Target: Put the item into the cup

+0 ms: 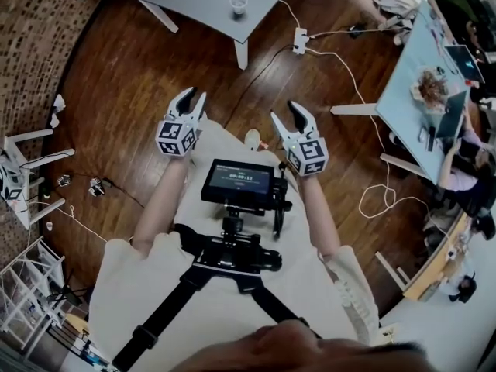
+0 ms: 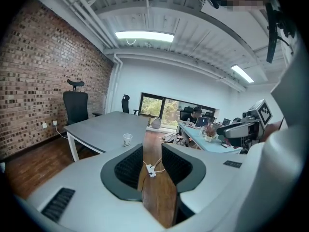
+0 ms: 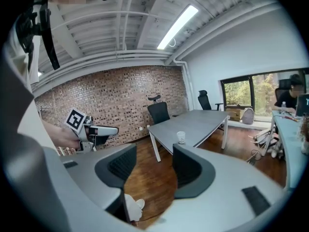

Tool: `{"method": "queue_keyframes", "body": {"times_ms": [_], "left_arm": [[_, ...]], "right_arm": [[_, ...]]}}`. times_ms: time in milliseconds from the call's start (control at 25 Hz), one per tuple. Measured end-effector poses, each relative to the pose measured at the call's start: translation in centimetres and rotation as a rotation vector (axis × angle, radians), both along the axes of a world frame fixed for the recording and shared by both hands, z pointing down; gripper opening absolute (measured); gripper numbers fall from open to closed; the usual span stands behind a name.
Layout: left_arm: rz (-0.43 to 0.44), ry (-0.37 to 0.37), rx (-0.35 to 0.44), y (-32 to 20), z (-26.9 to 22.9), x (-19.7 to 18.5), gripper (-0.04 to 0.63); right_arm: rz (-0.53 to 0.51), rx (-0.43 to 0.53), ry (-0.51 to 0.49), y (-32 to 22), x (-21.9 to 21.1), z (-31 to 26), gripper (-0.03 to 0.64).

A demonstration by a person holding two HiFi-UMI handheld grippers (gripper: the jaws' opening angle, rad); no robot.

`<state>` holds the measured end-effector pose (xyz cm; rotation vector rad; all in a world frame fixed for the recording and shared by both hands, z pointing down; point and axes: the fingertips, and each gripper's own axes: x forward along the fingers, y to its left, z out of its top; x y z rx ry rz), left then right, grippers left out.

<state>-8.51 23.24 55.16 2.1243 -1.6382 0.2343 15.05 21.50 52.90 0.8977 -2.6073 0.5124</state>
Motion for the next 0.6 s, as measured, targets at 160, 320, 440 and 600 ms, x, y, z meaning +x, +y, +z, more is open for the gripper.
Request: {"method": "queue_keyframes", "body": {"times_ms": [160,320,440,600], "left_arm": [[0.041,0.009,0.015,-0.4,-1.3,-0.4,0.115],[0.094,0.032,0.015,-0.4,-1.7,-1.6,0.115],[0.127,0.032,0.018,-0.5,-2.3,-1.8,0.115],[0.143,0.048,0.028,-0.7,-3.2,-1.3,0.115]], "right_arm": [[0.007,-0.003,0.01,0.5,-1.1,0.0,0.249],[0.04,0.0,0.007,0.7,-3.3,-0.1,0.249],[0.059,-0.003,-0.012,0.9,-4.1,0.0,0.249],[0.054,-0.004,-0.028,1.0,-4.9,-0.3,0.249]]}}
